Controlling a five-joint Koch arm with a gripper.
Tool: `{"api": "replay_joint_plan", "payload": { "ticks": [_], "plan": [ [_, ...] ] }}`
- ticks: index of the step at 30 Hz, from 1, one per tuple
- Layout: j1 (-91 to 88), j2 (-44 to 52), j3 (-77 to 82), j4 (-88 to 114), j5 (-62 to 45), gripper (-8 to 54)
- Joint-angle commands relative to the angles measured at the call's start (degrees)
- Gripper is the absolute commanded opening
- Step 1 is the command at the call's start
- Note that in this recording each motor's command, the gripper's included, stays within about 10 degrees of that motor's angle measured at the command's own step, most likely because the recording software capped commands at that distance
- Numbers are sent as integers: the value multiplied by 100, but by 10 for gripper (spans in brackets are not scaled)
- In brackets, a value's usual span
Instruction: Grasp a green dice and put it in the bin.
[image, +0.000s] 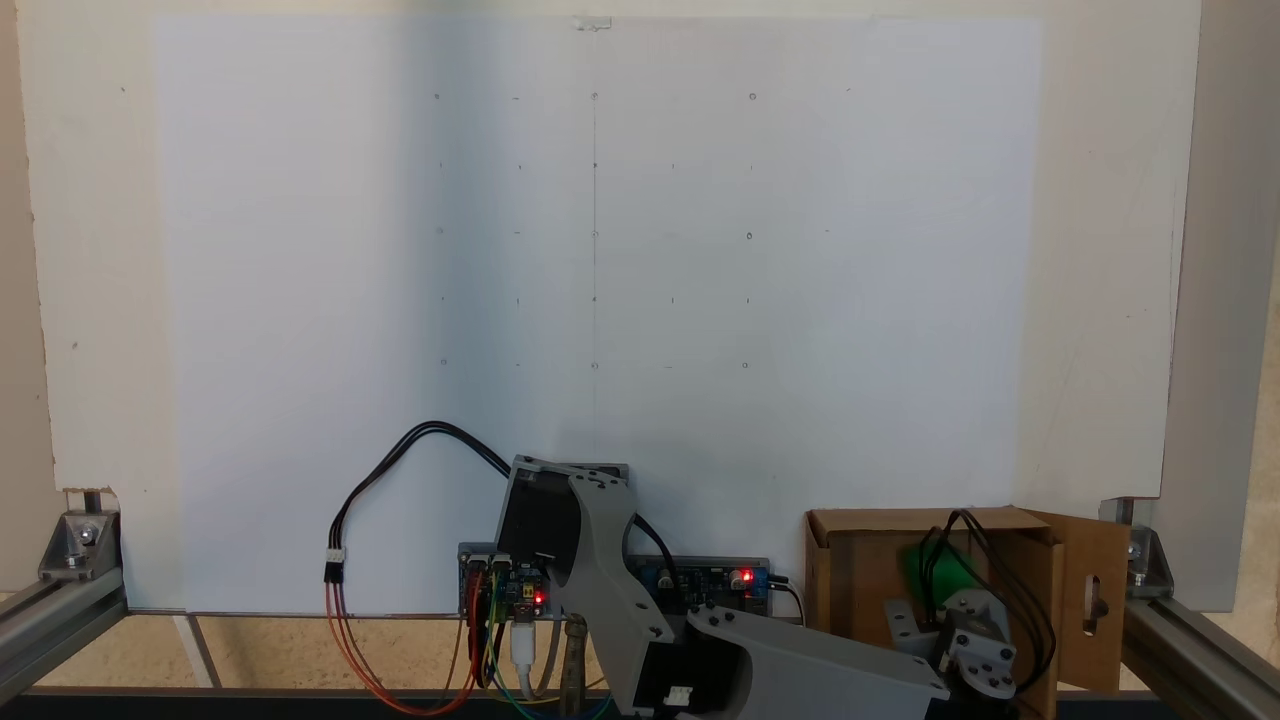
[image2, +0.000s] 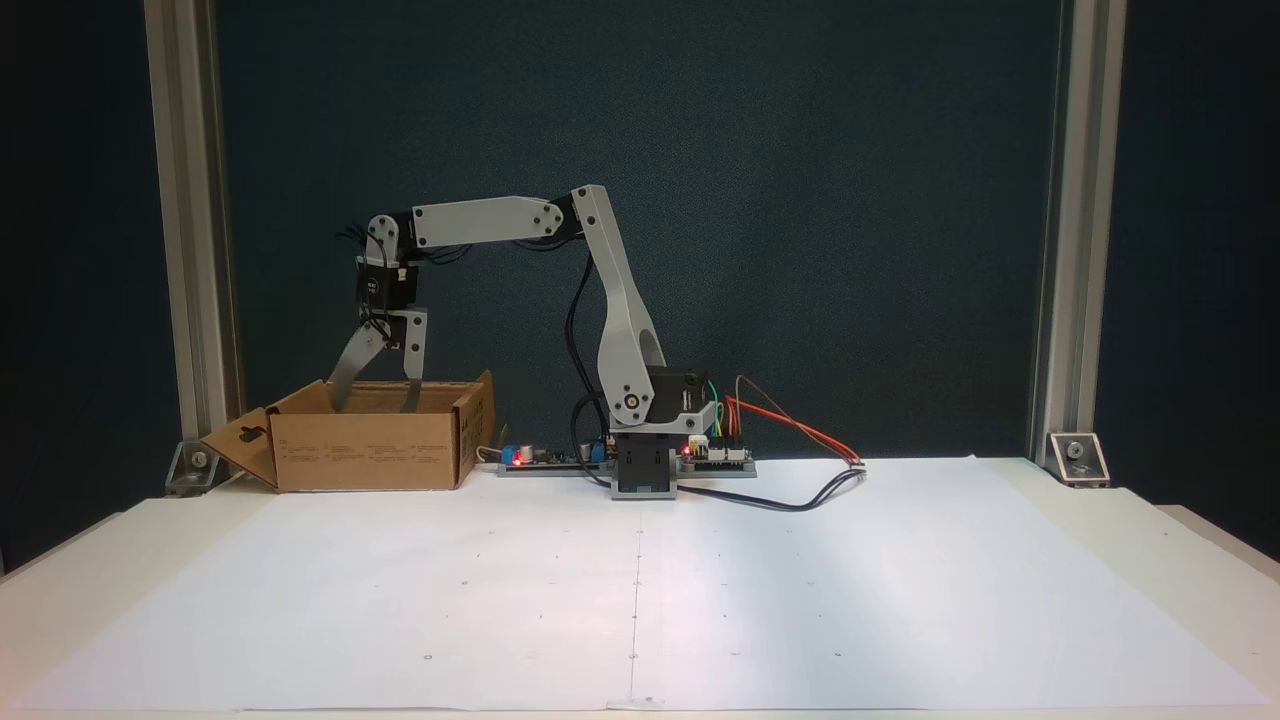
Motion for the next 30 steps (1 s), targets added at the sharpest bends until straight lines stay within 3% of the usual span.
{"api": "replay_joint_plan", "payload": {
  "ticks": [1,4,8,15,17,30],
  "plan": [
    [79,88,-149,-97,-176,356],
    [97,211,-158,-281,396,356],
    [-255,1099,-158,-281,1178,367],
    [-2494,2531,-202,-281,2865,432],
    [-3294,2751,-193,-281,2883,457],
    [-8673,3410,703,-624,3261,455]
  ]
}}
